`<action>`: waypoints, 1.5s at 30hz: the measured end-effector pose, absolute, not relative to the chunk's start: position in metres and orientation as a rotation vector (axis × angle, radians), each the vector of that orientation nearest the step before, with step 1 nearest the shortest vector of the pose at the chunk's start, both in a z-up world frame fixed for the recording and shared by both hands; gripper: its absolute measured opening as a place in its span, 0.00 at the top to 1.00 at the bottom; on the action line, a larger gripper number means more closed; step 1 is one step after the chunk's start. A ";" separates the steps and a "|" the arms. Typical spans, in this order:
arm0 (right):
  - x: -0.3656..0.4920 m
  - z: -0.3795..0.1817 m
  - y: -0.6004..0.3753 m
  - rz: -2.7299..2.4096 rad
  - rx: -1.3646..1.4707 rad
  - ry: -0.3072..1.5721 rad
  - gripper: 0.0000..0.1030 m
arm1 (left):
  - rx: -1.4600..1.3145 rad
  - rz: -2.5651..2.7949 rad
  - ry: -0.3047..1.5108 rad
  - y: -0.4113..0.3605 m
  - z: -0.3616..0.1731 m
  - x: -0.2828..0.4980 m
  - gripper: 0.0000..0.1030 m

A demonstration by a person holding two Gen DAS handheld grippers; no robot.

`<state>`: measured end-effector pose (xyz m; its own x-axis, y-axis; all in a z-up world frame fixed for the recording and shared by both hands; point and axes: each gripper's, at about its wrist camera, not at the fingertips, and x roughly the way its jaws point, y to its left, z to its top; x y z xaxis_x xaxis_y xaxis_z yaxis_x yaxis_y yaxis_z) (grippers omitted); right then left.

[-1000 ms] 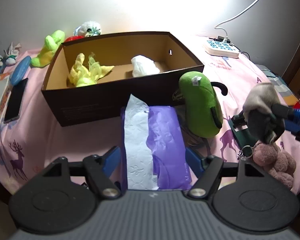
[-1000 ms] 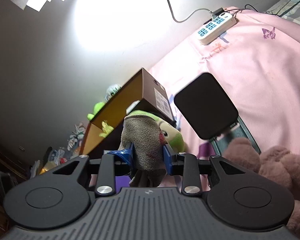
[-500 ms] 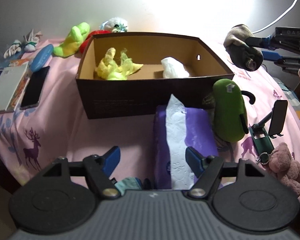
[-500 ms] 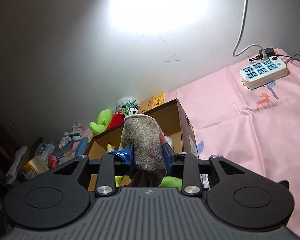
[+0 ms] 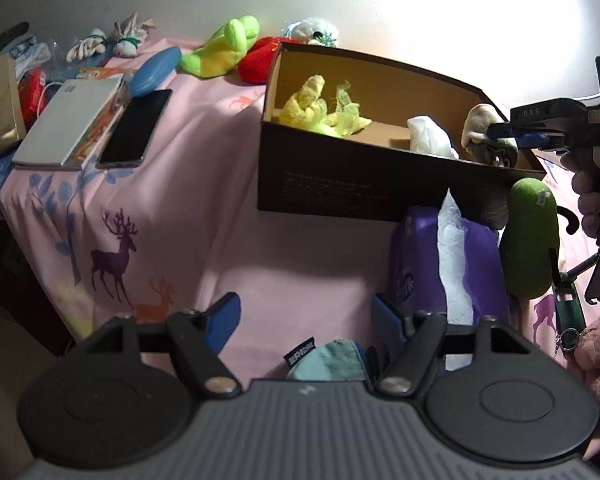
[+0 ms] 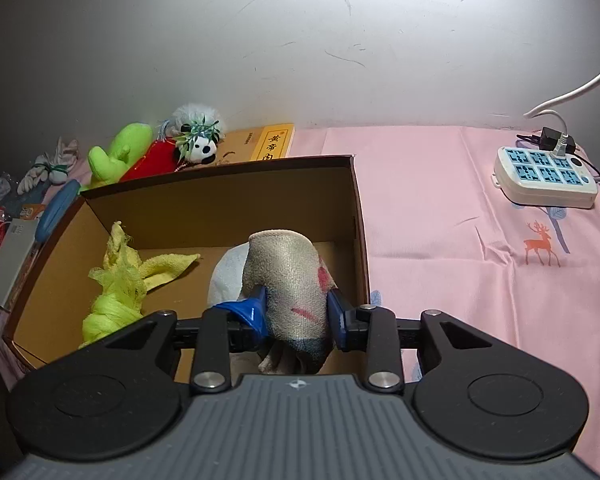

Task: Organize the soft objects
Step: 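Carry the sock plush over the box and open the right gripper, then move the left gripper down to the white fluffy towel ball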

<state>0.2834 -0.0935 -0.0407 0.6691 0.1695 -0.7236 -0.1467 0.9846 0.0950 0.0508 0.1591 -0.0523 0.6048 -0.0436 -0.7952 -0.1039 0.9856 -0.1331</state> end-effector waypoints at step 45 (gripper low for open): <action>0.092 -0.018 -0.228 0.305 0.418 0.797 0.81 | -0.153 0.062 0.939 0.123 -0.050 0.039 0.29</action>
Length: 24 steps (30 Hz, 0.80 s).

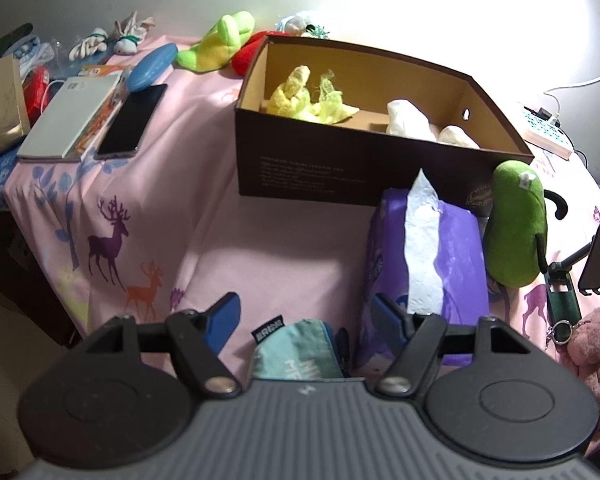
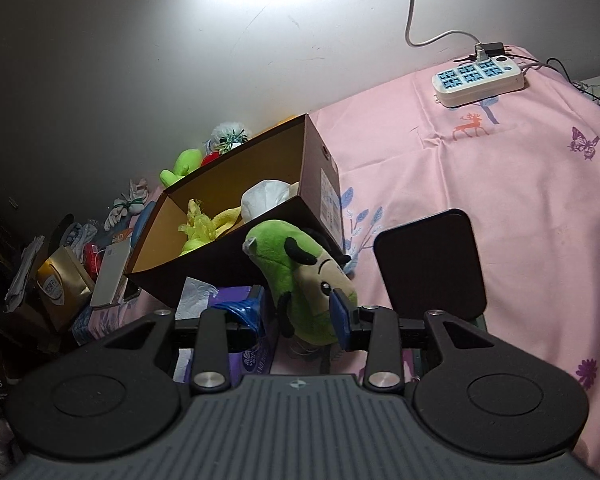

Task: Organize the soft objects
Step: 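Move the left gripper down to the white fluffy towel ball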

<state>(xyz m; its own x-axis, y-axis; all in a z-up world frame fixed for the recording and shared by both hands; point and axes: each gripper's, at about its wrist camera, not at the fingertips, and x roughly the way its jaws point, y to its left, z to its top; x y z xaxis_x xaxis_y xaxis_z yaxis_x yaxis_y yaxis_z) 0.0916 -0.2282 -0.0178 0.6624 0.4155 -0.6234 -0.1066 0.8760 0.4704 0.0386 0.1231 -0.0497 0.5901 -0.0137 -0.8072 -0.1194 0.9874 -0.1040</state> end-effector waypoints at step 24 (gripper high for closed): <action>0.045 -0.055 -0.264 0.412 0.374 0.930 0.81 | -0.092 -0.162 0.992 0.031 -0.053 -0.013 0.27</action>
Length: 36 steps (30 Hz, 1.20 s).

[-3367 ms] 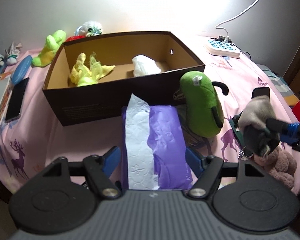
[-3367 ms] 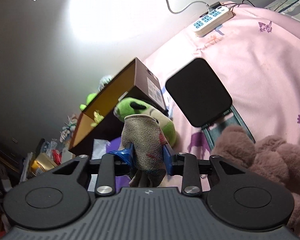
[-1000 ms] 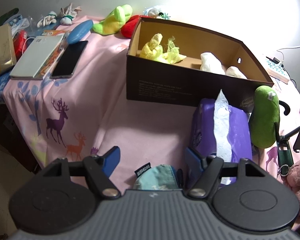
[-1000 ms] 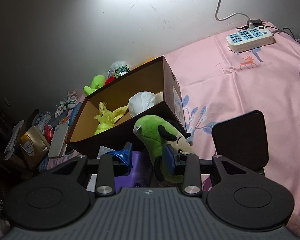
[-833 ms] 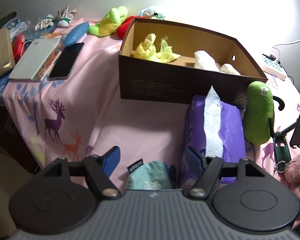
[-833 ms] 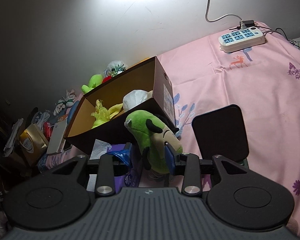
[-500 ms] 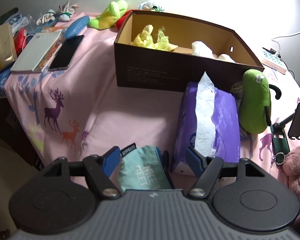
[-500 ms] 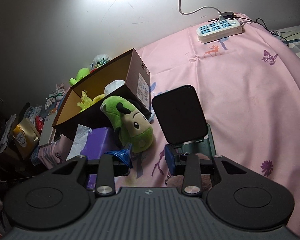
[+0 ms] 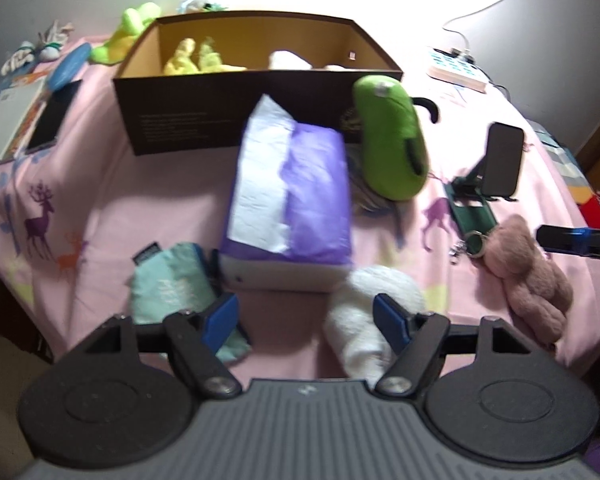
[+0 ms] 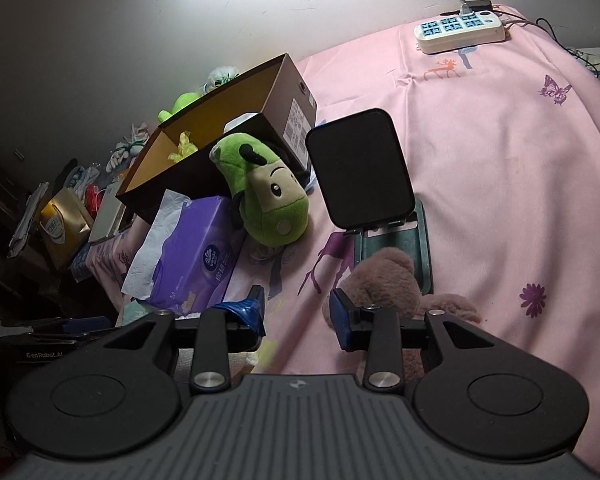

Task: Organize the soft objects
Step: 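Move the left gripper down to the white fluffy towel ball, then close the left gripper on the white towel and lift it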

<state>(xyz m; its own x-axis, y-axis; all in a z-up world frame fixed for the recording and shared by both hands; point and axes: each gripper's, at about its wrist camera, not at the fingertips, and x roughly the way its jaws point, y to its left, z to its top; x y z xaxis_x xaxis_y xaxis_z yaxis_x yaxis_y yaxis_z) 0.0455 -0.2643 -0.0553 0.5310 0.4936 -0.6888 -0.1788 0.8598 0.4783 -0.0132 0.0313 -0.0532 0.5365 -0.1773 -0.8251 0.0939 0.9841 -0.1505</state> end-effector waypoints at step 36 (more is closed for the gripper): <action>0.044 -0.077 -0.271 0.495 0.448 1.000 0.81 | -0.048 -0.100 1.140 -0.040 -0.099 0.014 0.36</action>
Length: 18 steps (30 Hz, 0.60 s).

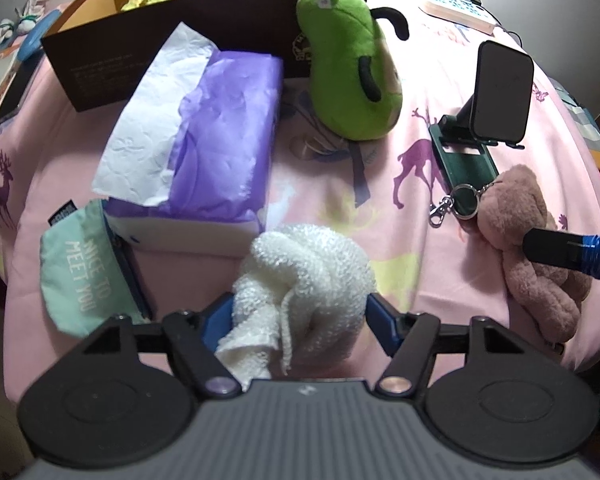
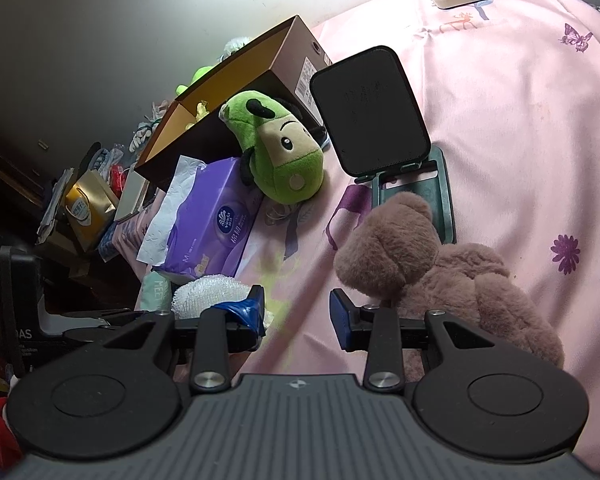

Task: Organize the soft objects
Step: 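Close the left gripper on the white towel and lift it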

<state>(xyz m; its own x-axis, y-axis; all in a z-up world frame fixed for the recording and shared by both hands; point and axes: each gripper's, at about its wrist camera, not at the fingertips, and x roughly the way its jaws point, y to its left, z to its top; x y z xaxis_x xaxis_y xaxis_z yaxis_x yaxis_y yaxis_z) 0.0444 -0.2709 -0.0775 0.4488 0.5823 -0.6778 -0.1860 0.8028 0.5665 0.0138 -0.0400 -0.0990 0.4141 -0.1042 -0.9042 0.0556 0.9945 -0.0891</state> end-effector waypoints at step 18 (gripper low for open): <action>0.056 -0.075 -0.267 0.510 0.469 0.994 0.81 | -0.073 -0.237 1.104 -0.032 -0.054 0.013 0.45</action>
<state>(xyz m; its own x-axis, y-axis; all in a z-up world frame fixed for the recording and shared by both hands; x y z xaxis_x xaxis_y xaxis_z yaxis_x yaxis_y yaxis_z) 0.0564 -0.2669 -0.0746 0.4489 0.5998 -0.6623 -0.1876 0.7880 0.5864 0.0131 -0.0324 -0.0542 0.4272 -0.2257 -0.8755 0.1535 0.9724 -0.1757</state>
